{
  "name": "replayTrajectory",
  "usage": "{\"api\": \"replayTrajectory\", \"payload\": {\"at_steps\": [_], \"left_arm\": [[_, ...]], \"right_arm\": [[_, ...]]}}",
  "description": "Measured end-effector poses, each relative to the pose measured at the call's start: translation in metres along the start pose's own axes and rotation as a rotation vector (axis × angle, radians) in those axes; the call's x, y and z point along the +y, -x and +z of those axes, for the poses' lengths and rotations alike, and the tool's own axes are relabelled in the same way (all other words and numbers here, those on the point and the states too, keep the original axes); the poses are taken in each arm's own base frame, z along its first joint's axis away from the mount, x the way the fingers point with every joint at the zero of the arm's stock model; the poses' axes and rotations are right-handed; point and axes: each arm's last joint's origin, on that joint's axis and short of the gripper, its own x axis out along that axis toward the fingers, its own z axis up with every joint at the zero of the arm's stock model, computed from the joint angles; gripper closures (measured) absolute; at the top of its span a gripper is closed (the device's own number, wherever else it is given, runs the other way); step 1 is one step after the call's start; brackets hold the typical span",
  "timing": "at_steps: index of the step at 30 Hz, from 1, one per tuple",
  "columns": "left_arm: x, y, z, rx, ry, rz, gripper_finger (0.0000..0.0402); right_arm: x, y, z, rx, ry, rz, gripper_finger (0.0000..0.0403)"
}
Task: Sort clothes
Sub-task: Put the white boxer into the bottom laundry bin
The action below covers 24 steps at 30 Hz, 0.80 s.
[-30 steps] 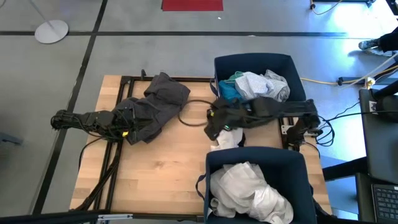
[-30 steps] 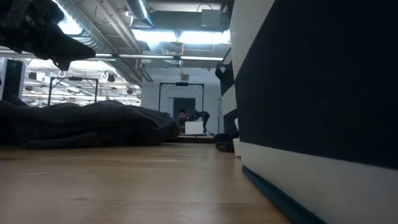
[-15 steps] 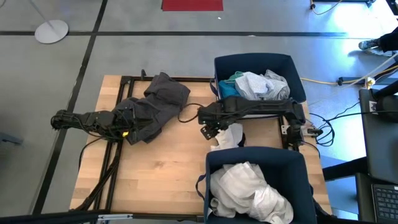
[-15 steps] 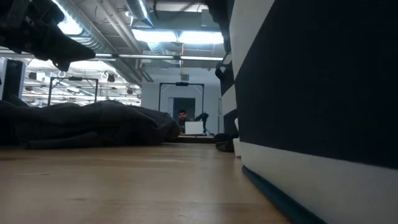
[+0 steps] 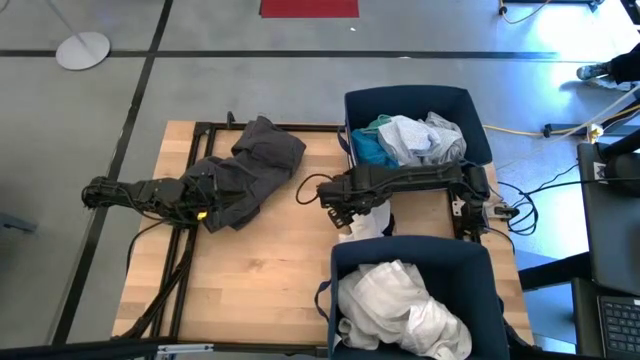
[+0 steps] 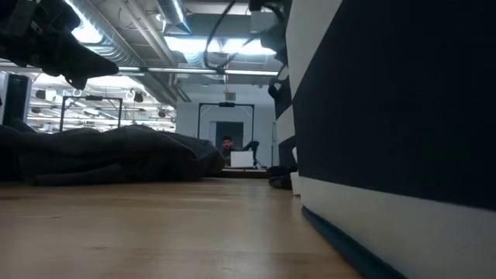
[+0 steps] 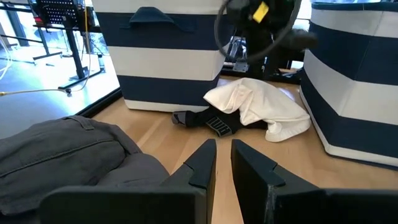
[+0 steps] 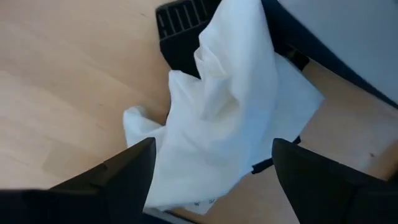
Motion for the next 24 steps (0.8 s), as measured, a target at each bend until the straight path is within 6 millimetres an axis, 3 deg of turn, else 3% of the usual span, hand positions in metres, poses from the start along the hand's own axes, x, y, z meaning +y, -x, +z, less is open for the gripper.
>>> {"api": "replayTrajectory", "payload": {"at_steps": [19,24], "left_arm": [[0.000,0.000,0.000,0.001,-0.004,0.000,0.0361],[0.000,0.000,0.000,0.001,-0.004,0.000,0.0361]], "right_arm": [[-0.004,-0.090,-0.006,-0.065,-0.019,-0.048,0.0083],[-0.007,-0.099,-0.009,-0.059,-0.003,-0.068,0.0120]]}}
